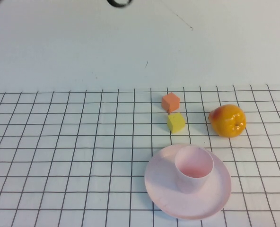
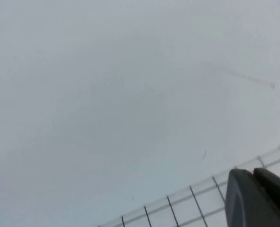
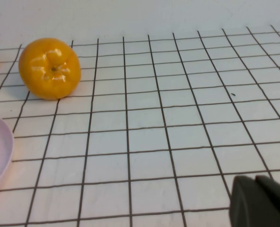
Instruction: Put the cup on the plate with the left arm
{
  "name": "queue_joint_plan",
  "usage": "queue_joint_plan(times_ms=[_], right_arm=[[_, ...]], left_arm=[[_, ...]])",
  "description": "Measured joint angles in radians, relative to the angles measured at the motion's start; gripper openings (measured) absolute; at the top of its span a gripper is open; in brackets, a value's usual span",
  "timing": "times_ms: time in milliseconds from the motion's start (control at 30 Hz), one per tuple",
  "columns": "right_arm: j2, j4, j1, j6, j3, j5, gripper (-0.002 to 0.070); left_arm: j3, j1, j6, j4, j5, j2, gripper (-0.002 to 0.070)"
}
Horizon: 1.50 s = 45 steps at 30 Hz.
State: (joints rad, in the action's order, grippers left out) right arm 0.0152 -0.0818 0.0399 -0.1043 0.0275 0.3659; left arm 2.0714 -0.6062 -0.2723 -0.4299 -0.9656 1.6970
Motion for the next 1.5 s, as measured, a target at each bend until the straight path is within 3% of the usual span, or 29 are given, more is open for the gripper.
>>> queue_joint_plan(times_ms=[200, 600, 1000, 1367, 1500], right_arm=[[0.000, 0.000, 0.000, 0.000, 0.000, 0.000, -0.0002], [0.000, 0.000, 0.000, 0.000, 0.000, 0.000, -0.0002], [0.000, 0.002, 0.000, 0.000, 0.000, 0.000, -0.0002], [0.000, 0.002, -0.001, 0.000, 0.000, 0.000, -0.0002], [0.000, 0.002, -0.001, 0.000, 0.000, 0.000, -0.0002]], left_arm=[[-0.150, 0.001, 0.003, 0.059, 0.112, -0.287, 0.0001], [-0.794, 0.001, 0.120, 0.220, 0.342, -0.763, -0.0001], [-1.065, 0.001, 0.098, 0.339, 0.344, -0.847, -0.0001], [-1.171, 0.005, 0.103, 0.255, 0.321, -0.881, -0.0001], [-1.237, 0.076, 0.101, 0.240, 0.443, -1.008, -0.0001]])
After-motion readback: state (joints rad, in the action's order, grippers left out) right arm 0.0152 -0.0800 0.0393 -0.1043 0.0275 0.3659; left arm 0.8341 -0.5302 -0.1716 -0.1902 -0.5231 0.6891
